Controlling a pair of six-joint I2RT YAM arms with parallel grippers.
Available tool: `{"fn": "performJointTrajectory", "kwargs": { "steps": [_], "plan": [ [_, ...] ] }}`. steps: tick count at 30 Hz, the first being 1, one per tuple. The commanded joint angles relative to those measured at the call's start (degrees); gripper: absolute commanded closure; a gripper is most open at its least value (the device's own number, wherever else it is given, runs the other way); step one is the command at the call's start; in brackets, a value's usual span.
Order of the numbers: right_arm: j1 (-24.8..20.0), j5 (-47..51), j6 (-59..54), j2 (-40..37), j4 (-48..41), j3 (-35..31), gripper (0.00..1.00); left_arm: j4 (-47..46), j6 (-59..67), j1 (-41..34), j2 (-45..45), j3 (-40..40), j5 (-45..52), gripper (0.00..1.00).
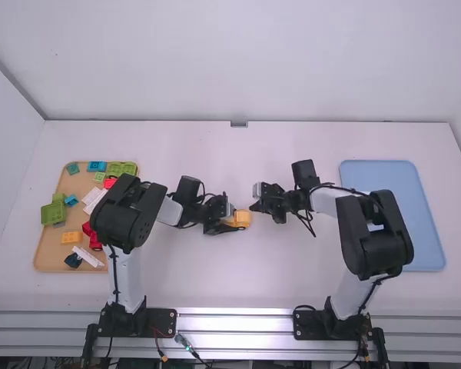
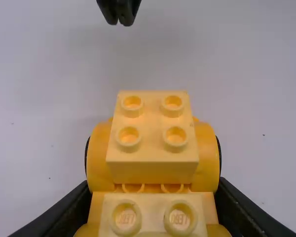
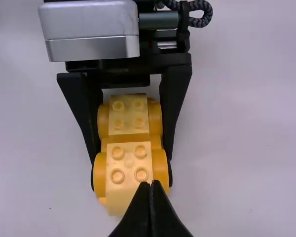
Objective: Assemble lego blocks to make yellow taxi
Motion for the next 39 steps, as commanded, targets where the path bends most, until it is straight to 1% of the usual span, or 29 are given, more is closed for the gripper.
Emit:
{"fn": "performJointTrajectory", "kwargs": {
  "steps": [1, 5, 19, 24, 27, 31, 39],
  "plan": [
    [1.03, 2.27, 2.51, 1.88, 1.01, 0.04, 1.0, -0.46, 0.81, -0.28, 1.2, -0.48, -0.98, 0.64],
    [2.51, 5.22, 5.51, 3.69, 2.62, 0.04, 1.0, -0.48, 0.81, -0.28, 1.2, -0.48, -0.96, 0.64],
    [5.6, 4.92, 5.88, 4.37, 4.2, 0.04, 1.0, -0.48, 0.42, -0.26, 1.2, -0.48, -0.98, 0.66],
    [4.52, 4.63, 7.1, 4.35, 4.92, 1.53, 1.0, -0.5, 0.39, -0.31, 1.2, -0.48, -0.98, 0.66],
    [4.15, 3.96, 6.29, 4.35, 3.32, 2.95, 1.0, -0.48, 0.39, -0.28, 1.2, -0.48, -0.98, 0.66],
    [4.42, 0.22, 1.51, 4.35, 0.61, 3.45, 1.0, -0.5, 0.39, -0.28, 1.2, -0.48, -0.98, 0.67],
    [5.16, -0.11, 2.16, 4.37, -1.05, 3.34, 1.0, -0.46, 0.39, -0.26, 1.2, -0.48, -1.01, 0.68]
  ]
}}
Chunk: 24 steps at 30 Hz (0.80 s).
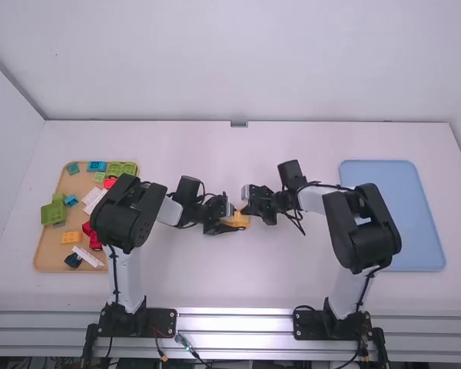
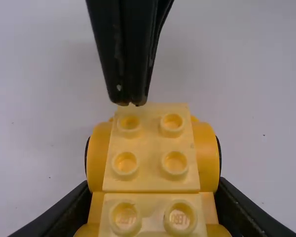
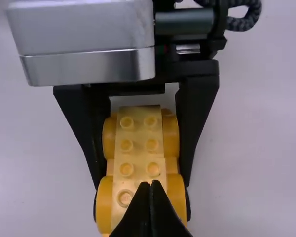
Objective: Assemble lego blocks to make yellow taxi
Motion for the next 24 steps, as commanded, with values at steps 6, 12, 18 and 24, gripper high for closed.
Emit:
{"fn": "performJointTrajectory", "kwargs": {
  "steps": [6, 12, 18, 24],
  "plan": [
    [1.7, 0.46, -1.27, 1.11, -0.9, 0.37, 1.0, -0.44, 0.68, -0.28, 1.2, -0.5, -0.96, 0.68],
    [1.99, 2.05, 4.24, 4.31, 2.91, 0.37, 1.0, -0.48, 0.63, -0.26, 1.2, -0.5, -0.98, 0.68],
    [1.81, 4.02, 4.24, 6.86, 0.87, 0.37, 1.0, -0.44, 0.68, -0.28, 1.2, -0.5, -0.96, 0.69],
    [1.95, 5.44, 4.48, 11.78, 1.31, 0.48, 1.0, -0.44, 0.63, -0.28, 1.2, -0.5, -0.96, 0.69]
  ]
}}
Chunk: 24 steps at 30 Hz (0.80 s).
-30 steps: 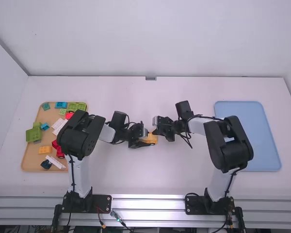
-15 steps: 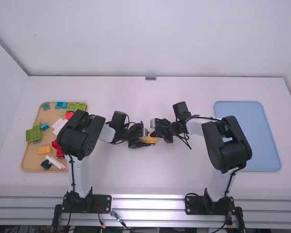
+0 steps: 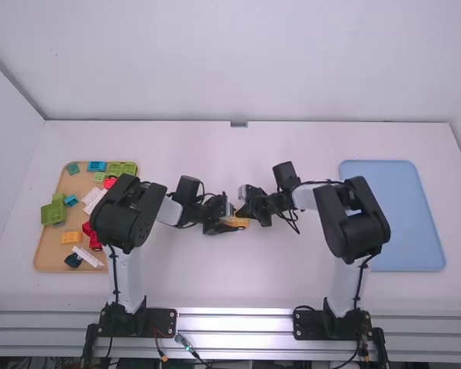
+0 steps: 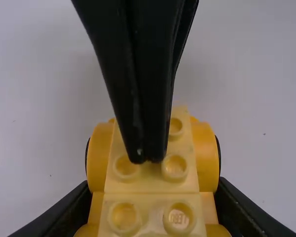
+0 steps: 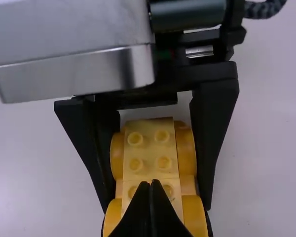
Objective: Assemble lego blocks to make yellow taxi
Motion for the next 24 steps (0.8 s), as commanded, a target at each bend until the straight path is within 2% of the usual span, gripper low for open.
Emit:
{"fn": "performJointTrajectory", "kwargs": {
  "steps": [1, 4, 8, 14, 17, 19, 20, 21, 23, 24],
  "plan": [
    [0.9, 9.33, 0.48, 6.32, -0.87, -1.49, 1.0, -0.39, 0.68, -0.39, 1.2, -0.48, -0.92, 0.69],
    [0.83, 8.79, 0.42, 7.8, -0.85, -1.44, 1.0, -0.42, 0.68, -0.39, 1.2, -0.48, -0.94, 0.69],
    [0.83, 7.13, -0.48, 5.9, -0.68, -1.44, 1.0, -0.42, 0.68, -0.39, 1.2, -0.48, -0.94, 0.69],
    [-1.2, 0.85, -6.69, -6.56, -0.72, -1.44, 1.0, -0.46, 0.7, -0.44, 1.2, -0.48, -0.94, 0.69],
    [-2.75, 3.23, -5.51, -12.66, -1.11, -1.49, 1.0, -0.42, 0.7, -0.44, 1.2, -0.48, -0.94, 0.68],
    [-3.93, 8.5, -1.03, -15.65, -1.2, -1.49, 0.99, -0.44, 0.7, -0.42, 1.2, -0.48, -0.92, 0.66],
    [-4.48, 12.33, 1.81, -16.57, -1.31, -1.49, 0.87, -0.42, 0.72, -0.42, 1.2, -0.48, -0.94, 0.66],
    [-4.48, 12.33, 1.81, -16.57, -1.31, -1.49, 0.87, -0.42, 0.72, -0.42, 1.2, -0.48, -0.94, 0.66],
    [-5.33, 20.92, 9.4, -17.09, -1.22, -1.51, 0.01, -0.39, 0.7, -0.46, 1.2, -0.48, -0.96, 0.58],
    [-5.38, 21.7, 10.23, -17.09, -1.18, -1.51, 0.01, -0.39, 0.7, -0.44, 1.2, -0.48, -0.94, 0.55]
  ]
}}
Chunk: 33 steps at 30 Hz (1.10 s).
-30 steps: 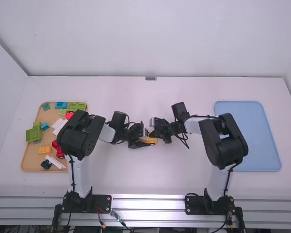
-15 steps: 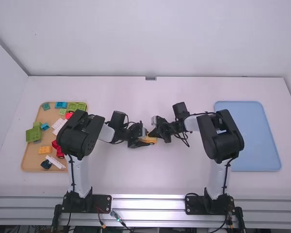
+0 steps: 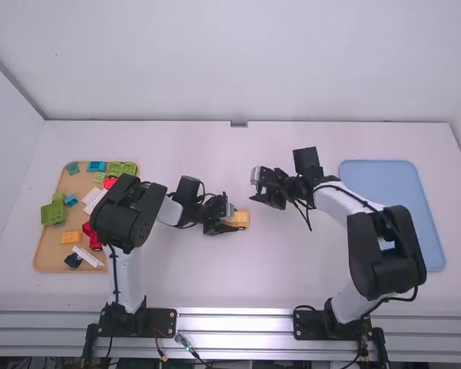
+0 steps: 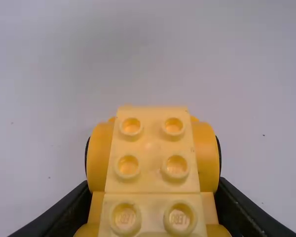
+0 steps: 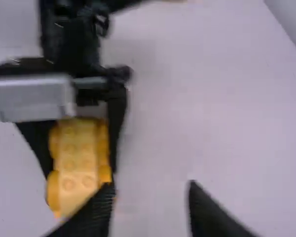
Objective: Assemble lego blocks to make yellow taxi
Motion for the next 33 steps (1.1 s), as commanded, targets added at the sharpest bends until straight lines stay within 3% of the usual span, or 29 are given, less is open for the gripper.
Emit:
{"fn": "performJointTrajectory", "kwargs": {
  "steps": [1, 3, 4, 5, 7, 15, 21, 28, 30, 33],
  "plan": [
    [-0.37, 10.58, 9.05, 0.28, -0.46, 0.04, 0.01, -0.42, 0.63, -0.26, 1.2, -0.48, -0.96, 0.52],
    [-0.94, 12.81, 12.13, 0.28, -0.52, 0.04, 0.01, -0.44, 0.63, -0.33, 1.2, -0.48, -1.01, 0.41],
    [-1.2, 13.2, 13.25, 0.28, -0.46, 0.04, 0.01, -0.46, 0.66, -0.26, 1.2, -0.48, -1.01, 0.21],
    [-1.25, 12.92, 13.22, 0.28, -0.52, 0.04, 0.01, -0.37, 0.63, -0.28, 1.18, -0.48, -0.98, 0.09],
    [-1.07, 12.72, 12.76, 0.28, -0.31, 0.04, 0.01, -0.2, 0.57, -0.22, 0.94, -0.48, -0.87, 0.0],
    [-1.18, 12.74, 12.98, 0.28, 1.75, 0.04, 0.01, -5.33, -0.24, 1.86, -6.69, -0.39, -1.22, 0.01],
    [-1.18, 12.74, 12.98, 0.28, 3.21, 0.04, 0.01, -22.58, -2.27, 9.29, -19.45, 2.32, -1.2, 0.01],
    [-1.25, 12.74, 13.0, 0.28, 4.68, 0.04, 0.01, -36.98, -20.59, 21.4, -32.24, 7.43, -5.53, 0.01],
    [-1.22, 12.74, 13.0, 0.28, 5.66, 0.04, 0.01, -43.43, -38.21, 28.65, -37.79, 10.47, -16.5, 0.01],
    [-1.22, 12.74, 12.96, 0.28, 6.25, 0.04, 0.01, -48.46, -53.05, 33.99, -41.33, 12.04, -29.4, 0.01]
  ]
}}
